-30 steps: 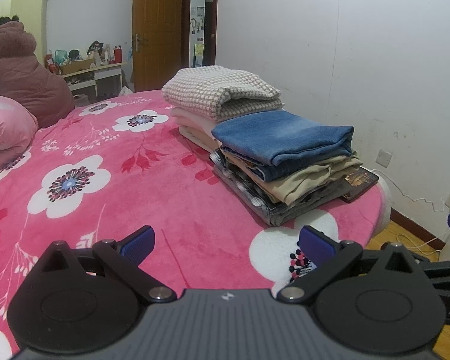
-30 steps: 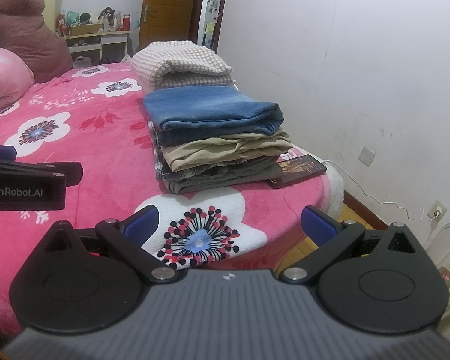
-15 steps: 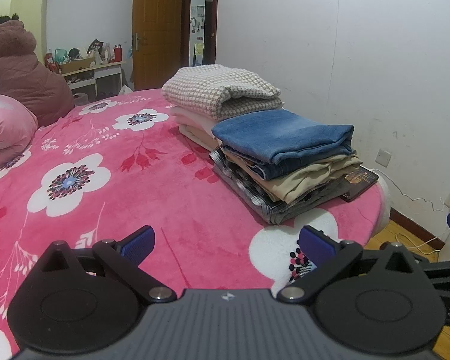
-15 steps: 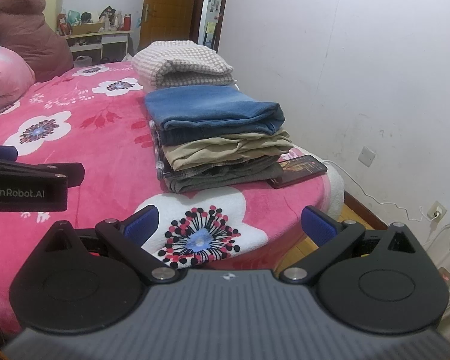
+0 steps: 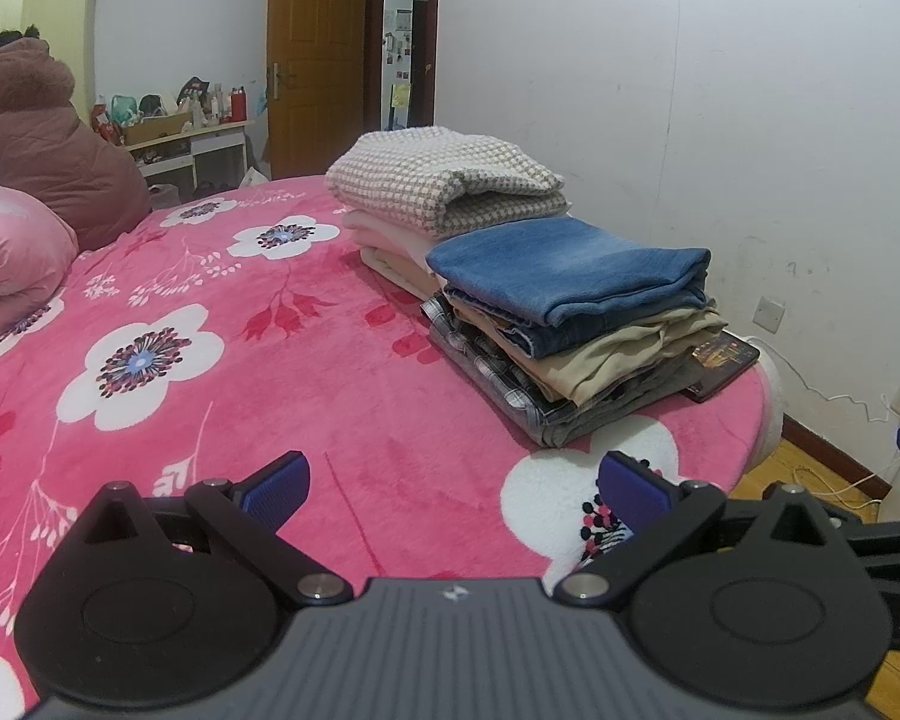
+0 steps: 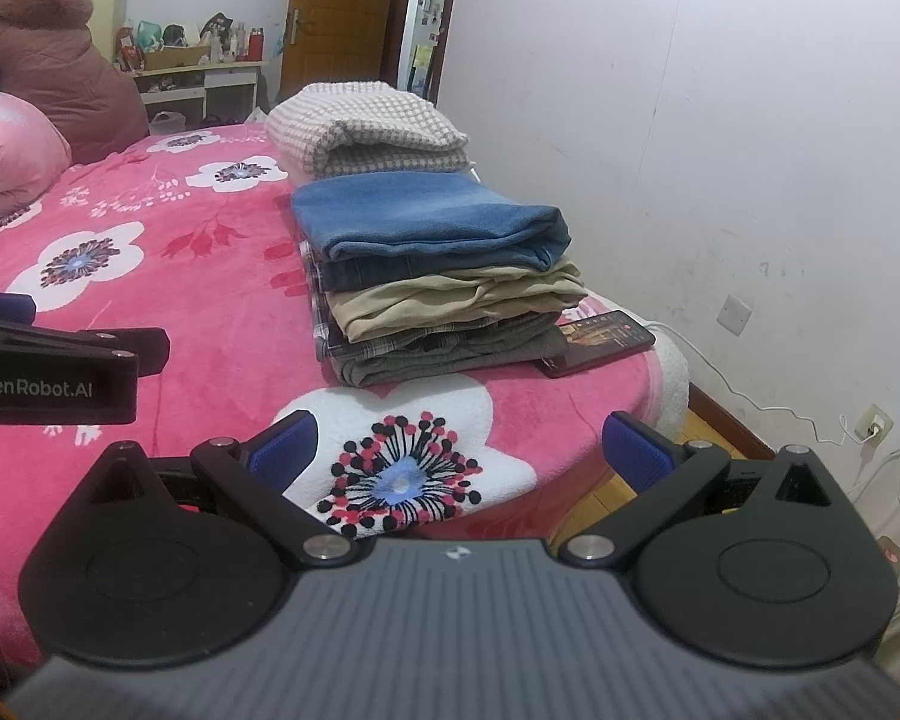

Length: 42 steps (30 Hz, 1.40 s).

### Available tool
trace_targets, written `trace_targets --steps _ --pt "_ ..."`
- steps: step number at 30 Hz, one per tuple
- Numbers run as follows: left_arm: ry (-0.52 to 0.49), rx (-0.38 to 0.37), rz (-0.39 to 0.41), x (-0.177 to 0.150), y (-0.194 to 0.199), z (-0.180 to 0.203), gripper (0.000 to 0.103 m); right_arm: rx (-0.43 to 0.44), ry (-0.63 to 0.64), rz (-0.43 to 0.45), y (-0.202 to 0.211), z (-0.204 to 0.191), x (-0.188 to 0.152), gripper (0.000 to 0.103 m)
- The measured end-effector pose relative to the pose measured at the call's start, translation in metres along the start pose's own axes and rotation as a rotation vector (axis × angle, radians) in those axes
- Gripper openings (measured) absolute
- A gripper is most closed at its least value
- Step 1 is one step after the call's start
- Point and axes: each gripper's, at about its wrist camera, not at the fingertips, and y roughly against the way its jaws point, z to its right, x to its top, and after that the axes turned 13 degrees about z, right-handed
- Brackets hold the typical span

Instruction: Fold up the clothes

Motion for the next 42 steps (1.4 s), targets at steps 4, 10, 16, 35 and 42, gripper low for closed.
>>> trace_targets --steps 4,10,16,35,42 --pt "-0.001 0.002 0.002 0.0003 -0.0002 0.0008 0.103 0.001 -0.002 0.002 0.0006 0.0003 0.0006 0.102" --pt "-0.005 0.004 0.000 0.0009 -0.0014 0.0018 0.103 0.004 -0.003 0.003 -0.0005 0.0011 0.0006 0.102" --pt "-0.008 0.004 0.002 0.0013 -0.0009 0.0016 0.103 0.004 -0.006 0.004 -0.0016 0.0023 0.0009 0.102" --pt "-0.006 0.007 0.001 0.0006 -0.0006 0.0003 0.103 0.008 -0.001 0.003 -0.0016 -0.0005 0.0017 0.102" --pt "-0.005 0.008 0.000 -0.0003 -0.0004 0.0007 0.103 0.008 0.001 0.003 -0.0004 -0.0019 0.0019 0.102"
